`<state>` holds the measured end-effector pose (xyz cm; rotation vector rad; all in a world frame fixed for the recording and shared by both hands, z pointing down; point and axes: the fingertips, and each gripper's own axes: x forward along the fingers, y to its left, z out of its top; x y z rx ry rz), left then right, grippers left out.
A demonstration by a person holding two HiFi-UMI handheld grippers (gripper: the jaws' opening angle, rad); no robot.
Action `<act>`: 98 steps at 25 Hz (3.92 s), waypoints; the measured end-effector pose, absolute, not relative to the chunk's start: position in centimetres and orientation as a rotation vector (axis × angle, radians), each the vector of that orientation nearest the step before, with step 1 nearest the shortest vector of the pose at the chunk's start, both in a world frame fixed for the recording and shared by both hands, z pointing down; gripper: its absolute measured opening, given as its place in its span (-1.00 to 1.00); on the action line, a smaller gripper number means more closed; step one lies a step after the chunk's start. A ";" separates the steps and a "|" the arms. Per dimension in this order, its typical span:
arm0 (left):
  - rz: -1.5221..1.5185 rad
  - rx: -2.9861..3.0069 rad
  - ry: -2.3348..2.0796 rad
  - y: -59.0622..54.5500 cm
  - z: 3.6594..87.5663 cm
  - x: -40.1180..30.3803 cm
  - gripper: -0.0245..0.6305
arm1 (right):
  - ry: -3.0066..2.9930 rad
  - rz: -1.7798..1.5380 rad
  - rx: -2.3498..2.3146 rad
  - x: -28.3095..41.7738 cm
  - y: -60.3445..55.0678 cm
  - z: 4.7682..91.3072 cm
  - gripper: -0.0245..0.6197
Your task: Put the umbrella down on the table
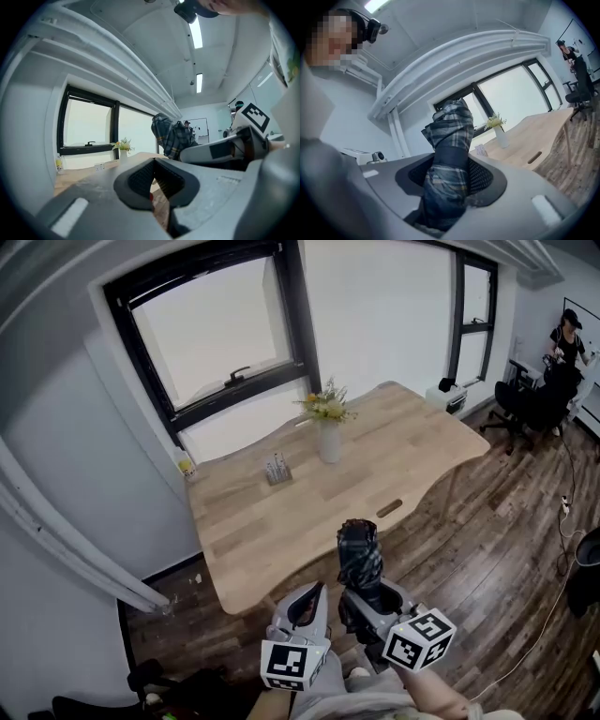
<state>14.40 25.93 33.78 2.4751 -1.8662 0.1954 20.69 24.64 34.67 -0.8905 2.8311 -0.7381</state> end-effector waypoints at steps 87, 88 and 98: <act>0.197 2.378 -1.589 -5.7 43.7 -8.0 -0.91 | 2.719 -1.309 -1.190 1.2 -8.0 46.8 -0.30; 0.203 2.377 -1.586 -5.9 43.8 -8.0 -0.91 | 2.719 -1.315 -1.192 1.2 -8.3 46.9 -0.30; 0.236 2.352 -1.554 -7.5 46.0 -8.5 -0.91 | 2.733 -1.391 -1.199 0.0 -10.1 49.2 -0.30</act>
